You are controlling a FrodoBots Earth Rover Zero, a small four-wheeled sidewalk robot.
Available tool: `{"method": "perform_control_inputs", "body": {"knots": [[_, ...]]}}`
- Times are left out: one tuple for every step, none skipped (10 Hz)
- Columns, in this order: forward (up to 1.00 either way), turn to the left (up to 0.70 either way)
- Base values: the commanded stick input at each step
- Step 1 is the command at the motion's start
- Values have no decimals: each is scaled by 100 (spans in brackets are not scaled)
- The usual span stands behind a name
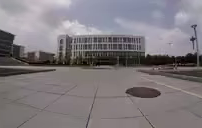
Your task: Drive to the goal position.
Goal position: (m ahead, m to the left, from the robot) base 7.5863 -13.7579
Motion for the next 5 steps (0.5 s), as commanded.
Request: {"method": "perform_control_inputs", "body": {"knots": [[50, -2], [50, -2], [50, -2], [50, -2], [50, -2]]}}
